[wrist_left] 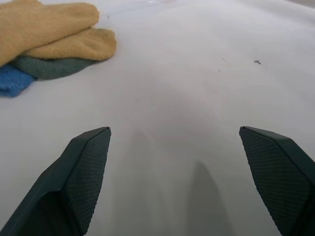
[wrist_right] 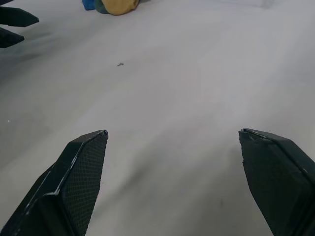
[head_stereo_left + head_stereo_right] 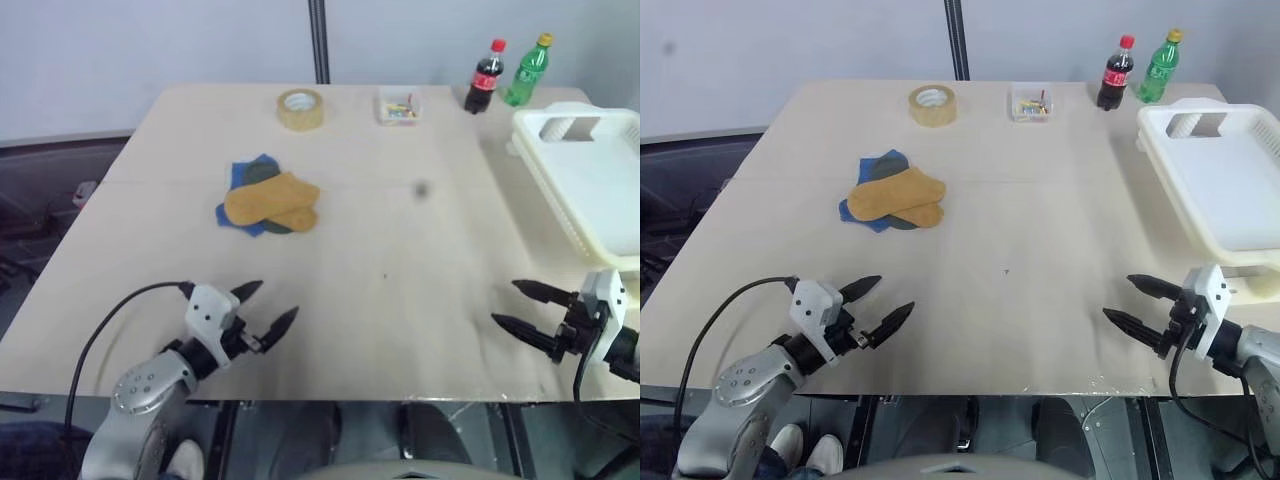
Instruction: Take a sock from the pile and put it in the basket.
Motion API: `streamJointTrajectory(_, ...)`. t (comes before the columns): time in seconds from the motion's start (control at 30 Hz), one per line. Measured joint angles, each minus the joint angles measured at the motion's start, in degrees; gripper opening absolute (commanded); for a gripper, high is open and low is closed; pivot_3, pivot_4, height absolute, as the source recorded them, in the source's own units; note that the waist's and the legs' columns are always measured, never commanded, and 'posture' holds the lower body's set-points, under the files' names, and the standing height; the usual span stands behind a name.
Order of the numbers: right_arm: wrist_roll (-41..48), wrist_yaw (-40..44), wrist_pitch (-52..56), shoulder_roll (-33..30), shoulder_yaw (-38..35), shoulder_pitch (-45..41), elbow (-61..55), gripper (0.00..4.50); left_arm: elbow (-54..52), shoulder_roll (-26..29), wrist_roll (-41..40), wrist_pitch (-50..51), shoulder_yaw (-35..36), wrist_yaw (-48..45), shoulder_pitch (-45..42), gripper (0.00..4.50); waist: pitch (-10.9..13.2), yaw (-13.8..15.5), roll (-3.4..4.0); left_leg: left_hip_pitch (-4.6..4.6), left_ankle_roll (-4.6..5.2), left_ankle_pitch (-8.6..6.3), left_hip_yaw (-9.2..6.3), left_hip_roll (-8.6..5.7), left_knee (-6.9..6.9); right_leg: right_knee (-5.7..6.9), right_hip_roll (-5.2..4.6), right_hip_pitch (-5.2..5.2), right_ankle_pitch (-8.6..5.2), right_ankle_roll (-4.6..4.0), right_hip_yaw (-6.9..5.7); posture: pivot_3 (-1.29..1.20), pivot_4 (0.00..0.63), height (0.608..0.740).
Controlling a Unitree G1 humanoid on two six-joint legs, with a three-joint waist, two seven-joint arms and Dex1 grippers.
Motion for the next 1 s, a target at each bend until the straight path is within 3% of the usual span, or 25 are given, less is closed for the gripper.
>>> streamJointTrajectory(0.53,0.62,0.37,0.27,-0.17,-0.03,0.01,-0.33,4.42,-0.34,-0.41,-0.28,-0.40,1.15,-0.07,0.33,4.50,0.00,0.02,0.00,-0.01,0.00,0.00,-0.01,0.00,0.00,-0.02,-0.01,0.00,0.00,-0.01,0.00,0.00,0.150,0.738)
streamJointTrajectory(0.83,5.02,-1.37,2.61,0.08,-0.46,-1.69,-6.51,4.42,5.82,-2.29,6.18,0.67,-3.24,6.52,-14.29,4.50,0.00,0.01,-0.01,-0.07,0.01,0.00,-0.09,-0.14,0.02,-0.02,0.14,0.00,0.03,0.04,-0.12,0.00,0.150,0.738)
streamJointTrajectory(1.0,5.19,-2.41,3.08,0.18,0.43,-3.16,-7.42,4.42,16.35,-7.05,13.54,0.39,-9.36,12.12,-28.89,4.50,0.00,0.30,-0.04,-0.20,0.01,0.02,-0.39,-0.30,0.15,0.03,0.15,0.01,0.07,0.12,-0.37,0.00,0.150,0.738)
